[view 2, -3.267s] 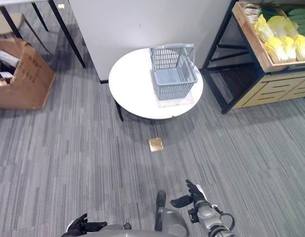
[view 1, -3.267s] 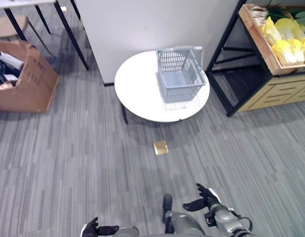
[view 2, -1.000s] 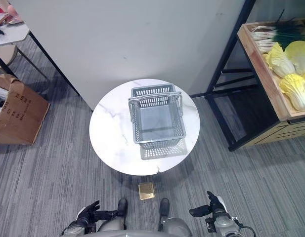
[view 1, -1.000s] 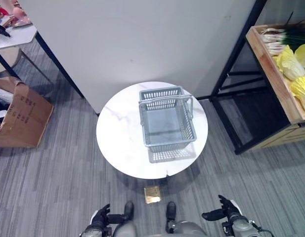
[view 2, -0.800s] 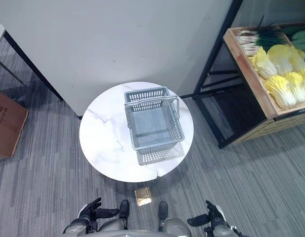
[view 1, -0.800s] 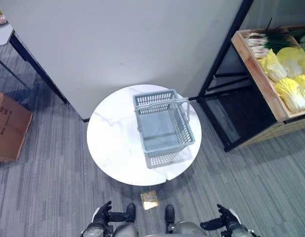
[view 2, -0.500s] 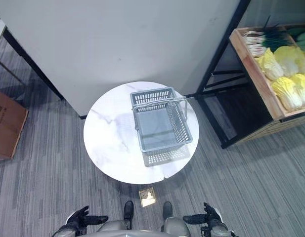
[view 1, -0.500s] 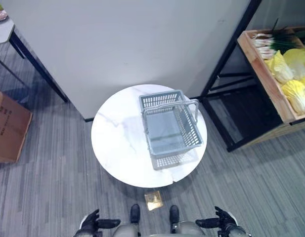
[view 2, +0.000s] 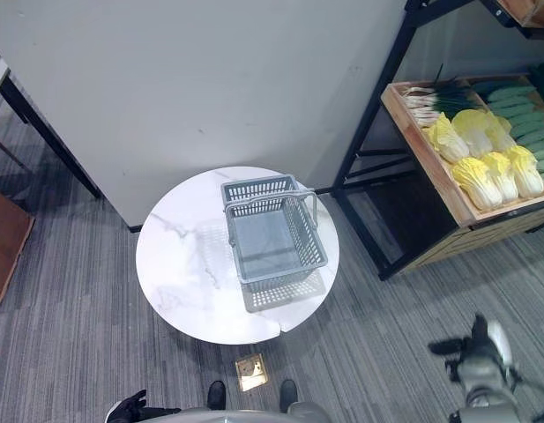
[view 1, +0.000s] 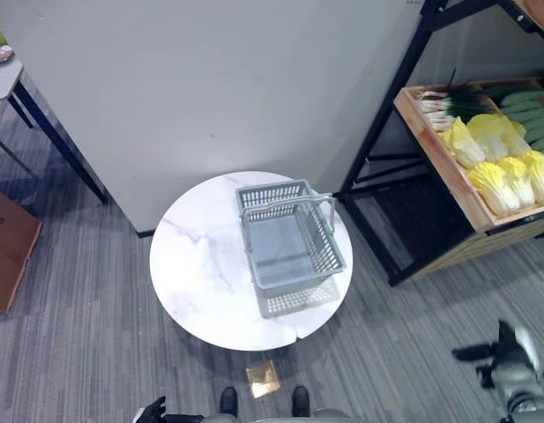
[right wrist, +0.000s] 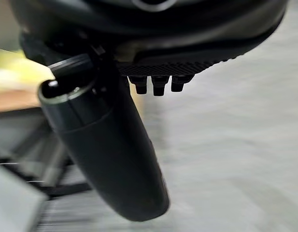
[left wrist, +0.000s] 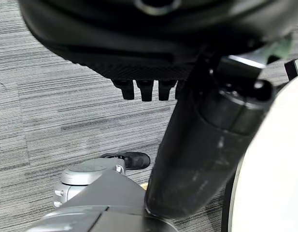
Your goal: Get the vegetables into the basket
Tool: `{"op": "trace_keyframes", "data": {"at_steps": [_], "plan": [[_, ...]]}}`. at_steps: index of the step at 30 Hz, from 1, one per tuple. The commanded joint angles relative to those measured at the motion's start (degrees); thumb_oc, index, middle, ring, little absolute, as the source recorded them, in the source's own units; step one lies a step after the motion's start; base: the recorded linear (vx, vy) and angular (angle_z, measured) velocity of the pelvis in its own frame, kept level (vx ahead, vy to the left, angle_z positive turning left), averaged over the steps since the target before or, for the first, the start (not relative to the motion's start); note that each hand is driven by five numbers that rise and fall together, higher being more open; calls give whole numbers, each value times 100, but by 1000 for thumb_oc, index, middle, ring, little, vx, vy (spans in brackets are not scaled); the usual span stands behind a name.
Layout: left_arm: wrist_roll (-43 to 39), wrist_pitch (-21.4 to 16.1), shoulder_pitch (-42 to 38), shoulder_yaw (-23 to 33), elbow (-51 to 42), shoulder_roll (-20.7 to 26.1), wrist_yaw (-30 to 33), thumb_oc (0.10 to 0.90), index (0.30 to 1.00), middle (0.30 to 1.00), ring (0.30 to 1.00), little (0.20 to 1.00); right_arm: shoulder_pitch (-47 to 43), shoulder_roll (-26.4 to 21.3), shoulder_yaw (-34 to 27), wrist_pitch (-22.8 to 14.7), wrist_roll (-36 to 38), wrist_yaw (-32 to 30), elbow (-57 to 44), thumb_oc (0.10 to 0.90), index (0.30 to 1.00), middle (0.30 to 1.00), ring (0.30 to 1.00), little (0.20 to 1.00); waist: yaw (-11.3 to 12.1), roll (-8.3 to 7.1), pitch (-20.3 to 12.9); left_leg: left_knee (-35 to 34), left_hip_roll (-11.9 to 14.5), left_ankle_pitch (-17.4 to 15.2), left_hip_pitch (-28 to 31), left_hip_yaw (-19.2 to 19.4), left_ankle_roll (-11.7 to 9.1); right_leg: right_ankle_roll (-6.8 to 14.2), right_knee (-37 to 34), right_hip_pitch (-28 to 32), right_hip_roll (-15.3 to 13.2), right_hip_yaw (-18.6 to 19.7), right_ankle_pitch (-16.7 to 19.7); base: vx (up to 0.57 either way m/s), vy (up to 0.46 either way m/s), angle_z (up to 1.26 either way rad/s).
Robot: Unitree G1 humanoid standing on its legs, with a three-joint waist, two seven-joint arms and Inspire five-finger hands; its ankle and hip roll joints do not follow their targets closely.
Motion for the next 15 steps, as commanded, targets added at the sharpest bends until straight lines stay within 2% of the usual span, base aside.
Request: {"op": "trace_keyframes", "data": {"at_steps": [1,4,7,12,13,15], "plan": [[-91,-141,-110,-11,44,-17,120,900,1000,1000,1000,1000,-1008,-498,408,-612,-853,-583,-979,900,1000,1000,1000,1000,309,-26,36,8,214,-291,16,-70,-145,641,155,-293,-518,89,258,0,0,0],[-65,-131,-97,-5,29,1,110,900,1000,1000,1000,1000,-1385,-726,741,-687,-1160,-560,-1495,900,1000,1000,1000,1000,364,-24,56,8,214,-271,-24,-110,-151,634,158,-293,-515,50,248,-5,-12,8],[-57,-104,-105,-30,18,59,82,900,1000,1000,1000,1000,-2069,-948,1400,-732,-1545,-385,-1959,900,1000,1000,1000,1000,481,-33,92,8,226,-232,-112,-174,-170,621,154,-313,-520,-13,239,-1,-15,17],[-128,-45,-125,-164,116,40,36,900,1000,1000,1000,1000,-3229,-826,2496,-779,-1611,35,-2221,900,1000,1000,1000,1000,609,-47,181,8,224,-168,-238,-243,-195,602,141,-376,-509,-71,245,-6,-14,12],[-194,-51,-94,-264,75,-4,-26,900,1000,1000,1000,1000,-3634,-729,2869,-811,-1571,169,-2275,900,1000,1000,1000,1000,658,-52,204,8,233,-149,-266,-274,-196,587,151,-393,-497,-71,236,17,-11,19],[-220,-46,-87,-273,51,-16,-38,900,1000,1000,1000,1000,-3748,-716,2954,-819,-1540,181,-2245,900,1000,1000,1000,1000,660,-43,221,8,236,-146,-277,-281,-195,584,158,-402,-494,-80,230,11,-6,11]]}}
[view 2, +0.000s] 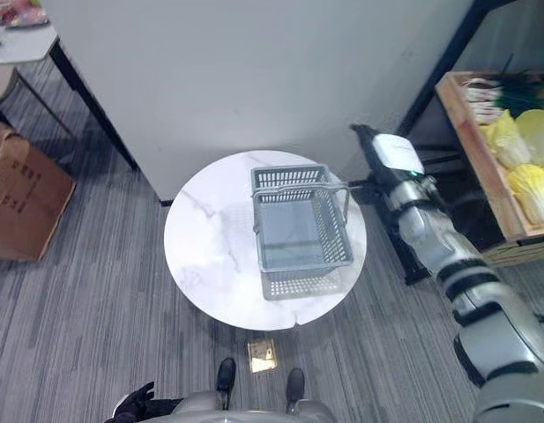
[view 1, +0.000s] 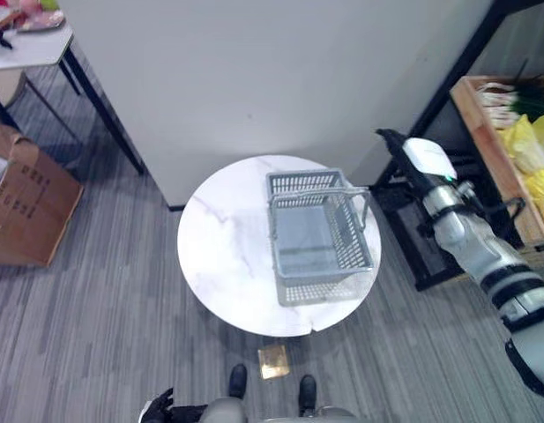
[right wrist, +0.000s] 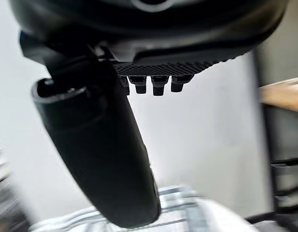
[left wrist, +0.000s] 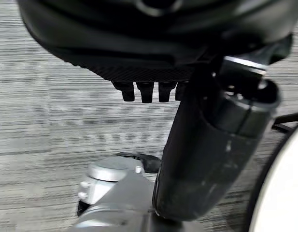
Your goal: Get the vegetables into the basket
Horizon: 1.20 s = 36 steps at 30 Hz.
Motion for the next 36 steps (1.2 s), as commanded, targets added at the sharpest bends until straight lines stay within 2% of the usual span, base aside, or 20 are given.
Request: {"op": "trace_keyframes", "data": {"at_steps": [1,2,9,23,24,25,31,36], "plan": [[-165,-18,-74,-154,93,112,-26,900,1000,1000,1000,1000,-672,-231,-38,-137,52,-79,-68,900,1000,1000,1000,1000,-19,-162,10,4,237,-293,92,35,-154,584,160,-192,-502,234,214,4,-19,11],[-297,-31,-111,-187,63,136,-8,900,1000,1000,1000,1000,-1079,-99,289,-144,167,61,47,900,1000,1000,1000,1000,57,-182,57,4,241,-267,33,-19,-155,569,186,-230,-490,208,183,2,-18,5],[-459,-77,-208,-273,2,175,24,900,1000,1000,1000,1000,-1762,-3,912,-86,85,144,617,900,1000,1000,1000,1000,157,-204,172,4,235,-195,-144,-128,-179,545,226,-352,-471,133,166,-6,-14,3],[-693,-146,-419,-481,-95,206,221,900,1000,1000,1000,1000,-2434,547,1095,91,116,-170,1972,900,1000,1000,1000,1000,385,-114,495,27,232,-49,-533,-317,-228,494,217,-643,-418,19,184,-8,-13,6],[-684,-153,-441,-504,-103,202,234,900,1000,1000,1000,1000,-2460,584,1115,102,93,-176,2095,480,413,413,413,413,405,-109,514,29,228,-39,-564,-332,-232,491,213,-662,-412,18,189,-8,-17,4],[-683,-156,-450,-508,-104,198,234,900,1000,1000,1000,1000,-2474,598,1114,108,74,-184,2150,400,300,300,300,300,412,-105,520,31,229,-33,-580,-336,-235,488,212,-673,-412,18,191,2,-20,7],[-690,-157,-487,-677,-125,145,261,900,1000,1000,1000,1000,-2484,822,1127,217,-67,-219,3235,400,300,300,300,300,484,-38,568,19,203,-6,-656,-396,-236,493,162,-718,-415,-8,206,-1,-3,5],[-556,-151,-494,-712,-93,126,282,900,1000,1000,1000,1000,-2283,712,908,258,-39,-249,3611,400,300,300,300,300,536,32,584,14,159,2,-675,-423,-231,502,126,-709,-435,-26,207,0,0,0]]}}
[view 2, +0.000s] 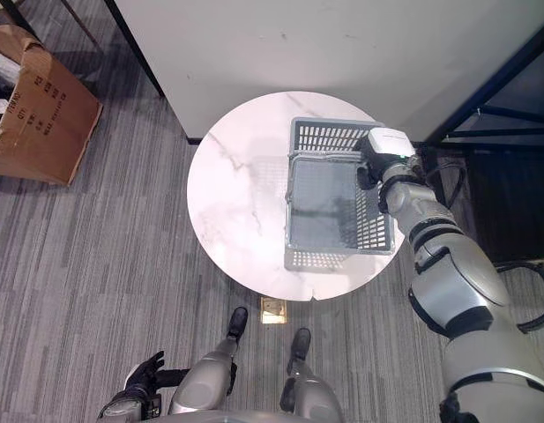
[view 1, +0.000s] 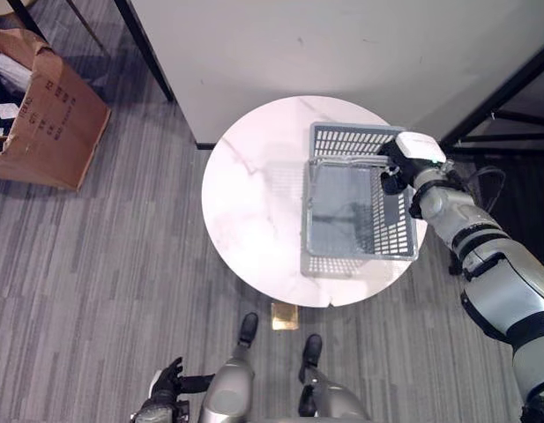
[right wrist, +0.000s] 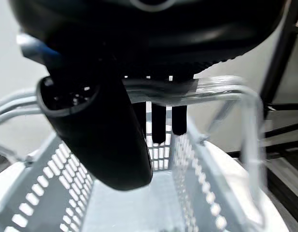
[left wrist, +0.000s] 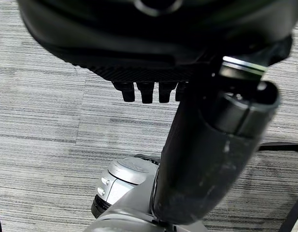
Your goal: Get the vegetables into the basket
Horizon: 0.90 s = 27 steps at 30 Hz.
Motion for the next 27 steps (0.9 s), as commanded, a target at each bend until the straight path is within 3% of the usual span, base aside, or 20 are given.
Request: {"op": "trace_keyframes", "data": {"at_steps": [1,6,11,13,23,27], "plan": [[75,-32,23,-279,125,105,125,900,1000,1000,1000,1000,-532,-335,-2,46,-9,-262,-15,400,300,300,300,300,36,-62,-178,-5,154,-152,13,-93,-158,513,123,-172,-472,248,197,0,0,0],[244,9,66,-302,128,75,94,900,1000,1000,1000,1000,-387,-457,-25,-15,51,-229,-382,400,300,300,300,300,1,-88,-213,28,155,-211,104,-61,-135,513,137,-87,-482,282,177,0,0,0],[275,54,128,-99,146,121,75,900,1000,1000,1000,1000,-51,-915,-127,-149,180,-200,-2154,400,300,300,300,300,-128,-157,-308,46,186,-291,271,13,-126,513,167,26,-483,318,128,0,0,0],[322,114,213,195,183,164,49,900,1000,1000,1000,1000,431,-1391,-247,-284,109,-26,-3457,400,300,300,300,300,-272,-204,-422,37,220,-360,436,78,-120,510,190,142,-490,330,86,50,18,0],[747,234,509,646,359,149,-146,900,1000,1000,1000,1000,1927,-2393,-944,-704,449,718,-5556,400,300,300,300,300,-546,-279,-740,-16,303,-462,827,254,-139,526,124,446,-482,402,45,9,8,-12],[940,264,604,826,380,149,-198,900,1000,1000,1000,1000,2893,-2649,-1631,-824,616,950,-6416,400,300,300,300,300,-665,-268,-892,-16,336,-506,985,365,-154,539,85,560,-471,462,52,-6,2,-9]]}}
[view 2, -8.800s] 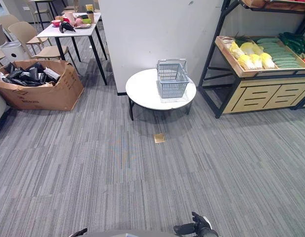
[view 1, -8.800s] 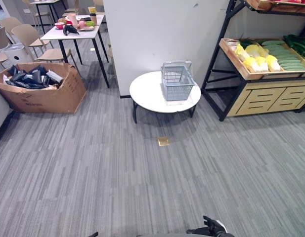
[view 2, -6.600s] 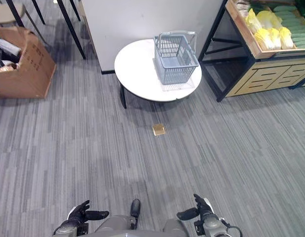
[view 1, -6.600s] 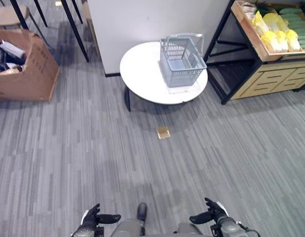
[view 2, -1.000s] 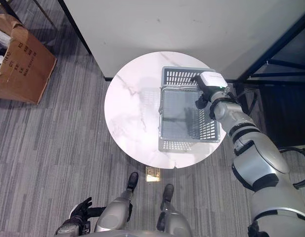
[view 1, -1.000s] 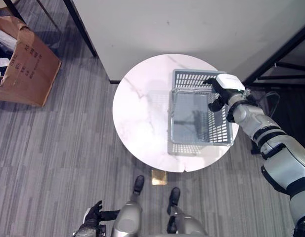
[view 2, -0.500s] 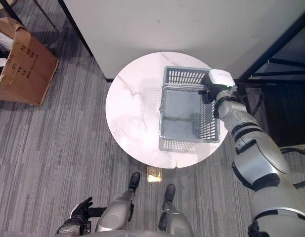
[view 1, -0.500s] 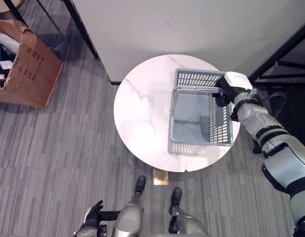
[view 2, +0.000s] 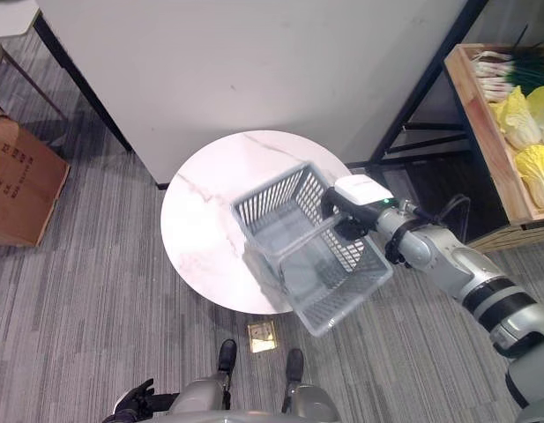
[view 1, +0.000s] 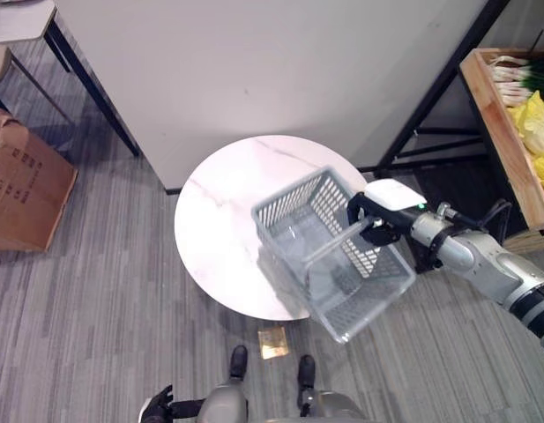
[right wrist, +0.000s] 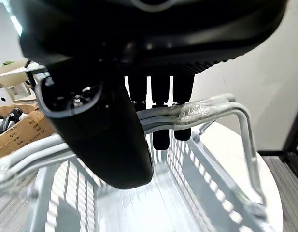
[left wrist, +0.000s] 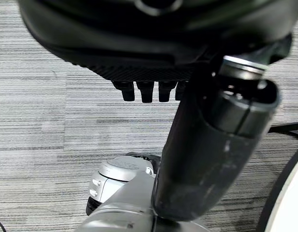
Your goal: Get the vegetables into the basket
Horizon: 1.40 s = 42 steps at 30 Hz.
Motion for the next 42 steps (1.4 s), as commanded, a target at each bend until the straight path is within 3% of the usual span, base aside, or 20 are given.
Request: {"op": "trace_keyframes", "data": {"at_steps": [1,5,11,19,20,21,22,24,26,30,34,37,42], "plan": [[284,-9,109,-91,374,165,-1,900,1000,1000,1000,1000,-621,-163,-689,-352,580,-288,-414,400,300,300,300,300,35,-212,-575,3,294,-470,257,79,-156,566,81,-42,-487,156,-5,1,-6,-9],[320,-16,209,1,344,142,-36,900,1000,1000,1000,1000,87,-209,-1207,-387,585,-225,-753,400,300,300,300,300,4,-192,-638,9,317,-505,355,167,-157,570,47,11,-479,208,-2,-6,0,-4],[435,-15,298,127,406,61,-28,900,1000,1000,1000,1000,1099,81,-2038,-369,546,-347,-793,400,300,300,300,300,-90,-167,-631,261,326,-658,460,353,-142,584,68,70,-498,358,4,0,14,-24],[669,-34,314,44,339,79,-37,900,1000,1000,1000,1000,1421,151,-2215,-347,433,-362,-649,400,300,300,300,300,-229,-207,-466,1017,207,-1086,340,652,-7,651,672,-174,-558,707,-100,-54,97,-23],[813,-61,249,21,326,169,-22,900,1000,1000,1000,1000,1572,204,-2352,-339,333,-432,-699,400,300,300,300,300,-387,-224,-316,1027,95,-1138,341,817,92,783,725,-370,-647,886,140,-147,177,-51],[814,-62,246,20,328,171,-22,900,1000,1000,1000,1000,1577,206,-2358,-339,331,-433,-702,400,300,300,300,300,-371,-228,-316,1023,93,-1137,344,832,95,786,718,-374,-647,901,148,-261,239,-29],[915,-95,177,-20,333,236,8,900,1000,1000,1000,1000,1538,191,-2331,-322,245,-489,-682,400,300,300,300,300,-462,-271,-247,958,23,-1121,314,968,131,929,625,-561,-719,1040,565,-211,116,-25],[991,-151,81,-51,261,330,46,900,1000,1000,1000,1000,1432,246,-2316,-300,254,-551,-713,400,300,300,300,300,-541,-294,-180,830,-7,-999,149,1210,143,1049,491,-908,-763,1201,961,-319,138,-80],[1023,-169,17,-79,164,432,42,900,1000,1000,1000,1000,1338,340,-2327,-270,287,-601,-732,400,300,300,300,300,-495,-224,-132,728,129,-860,-8,1467,139,975,515,-1023,-787,859,765,-288,103,-99],[984,-105,59,29,49,470,59,900,1000,1000,1000,1000,1207,405,-2282,-243,312,-619,-632,400,300,300,300,300,-250,-102,-160,624,383,-715,-91,2052,90,814,958,-656,-1121,-582,260,-197,90,-92],[963,-92,165,88,-20,415,33,900,1000,1000,1000,1000,1232,522,-2316,-231,347,-623,-621,400,300,300,300,300,-63,-117,-315,628,468,-698,-69,2551,115,794,1192,-196,-1186,-866,-16,-89,31,-116],[1039,-67,249,137,29,394,-30,900,1000,1000,1000,1000,1417,598,-2429,-237,334,-634,-759,400,300,300,300,300,26,-205,-466,632,458,-797,7,2840,29,912,847,62,-1107,-1035,-86,18,-46,-68],[1108,-30,214,177,62,332,-22,900,1000,1000,1000,1000,1769,536,-2781,-219,327,-680,-955,400,300,300,300,300,-122,-129,-432,853,666,-736,24,2994,-157,813,557,58,-945,-1166,-170,16,-144,-56]]}}
